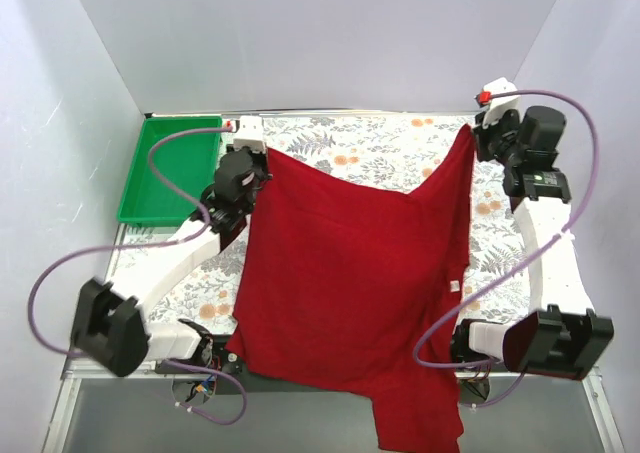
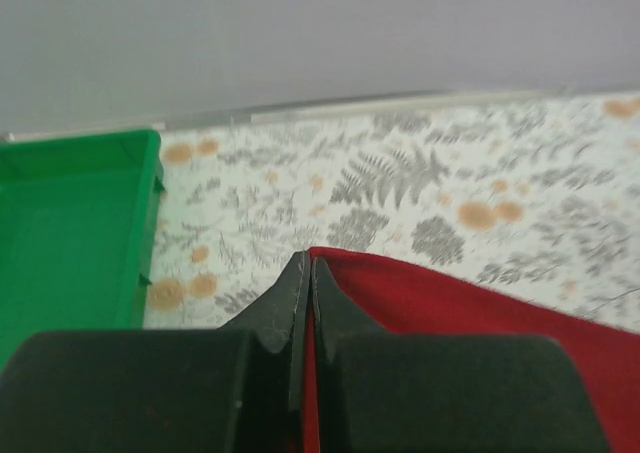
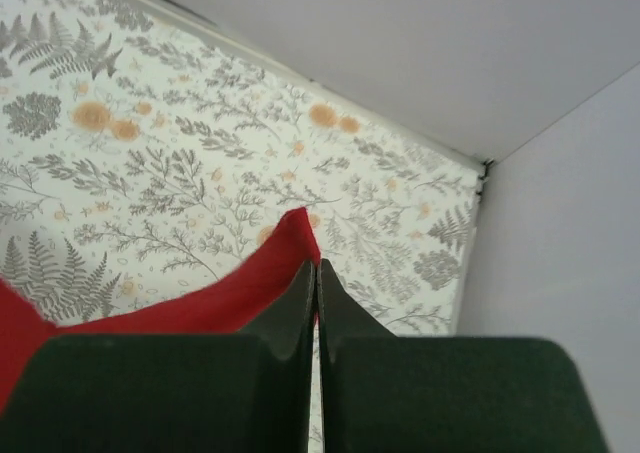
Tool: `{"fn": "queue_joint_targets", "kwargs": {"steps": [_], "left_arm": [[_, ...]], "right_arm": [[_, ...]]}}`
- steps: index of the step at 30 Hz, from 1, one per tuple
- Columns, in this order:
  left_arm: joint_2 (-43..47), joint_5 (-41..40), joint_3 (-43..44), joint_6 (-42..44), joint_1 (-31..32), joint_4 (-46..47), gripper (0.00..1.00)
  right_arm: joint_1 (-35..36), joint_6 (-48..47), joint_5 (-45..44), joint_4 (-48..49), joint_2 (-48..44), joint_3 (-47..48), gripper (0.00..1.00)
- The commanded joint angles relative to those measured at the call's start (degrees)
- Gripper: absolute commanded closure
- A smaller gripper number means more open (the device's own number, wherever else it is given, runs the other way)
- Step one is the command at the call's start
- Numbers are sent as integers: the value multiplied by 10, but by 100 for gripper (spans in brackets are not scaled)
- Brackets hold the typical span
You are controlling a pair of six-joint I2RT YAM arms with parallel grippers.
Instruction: Fold and stack the t-shirts
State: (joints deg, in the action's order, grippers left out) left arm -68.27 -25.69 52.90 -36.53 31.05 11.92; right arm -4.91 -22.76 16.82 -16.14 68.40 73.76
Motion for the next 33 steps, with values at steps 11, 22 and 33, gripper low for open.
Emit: {"fn": "queue_joint_targets", "kwargs": {"steps": [11, 22, 33], "left_arm": [[-337, 29, 152, -100, -121, 26, 100], [-495, 41, 309, -86, -159, -5, 100], [-562, 20, 396, -80, -186, -46, 100]], "right_arm": [[65, 38, -110, 314, 241, -33, 99], [97, 44, -214, 350, 487, 186, 99], [103, -12, -245, 341, 639, 386, 99]]}}
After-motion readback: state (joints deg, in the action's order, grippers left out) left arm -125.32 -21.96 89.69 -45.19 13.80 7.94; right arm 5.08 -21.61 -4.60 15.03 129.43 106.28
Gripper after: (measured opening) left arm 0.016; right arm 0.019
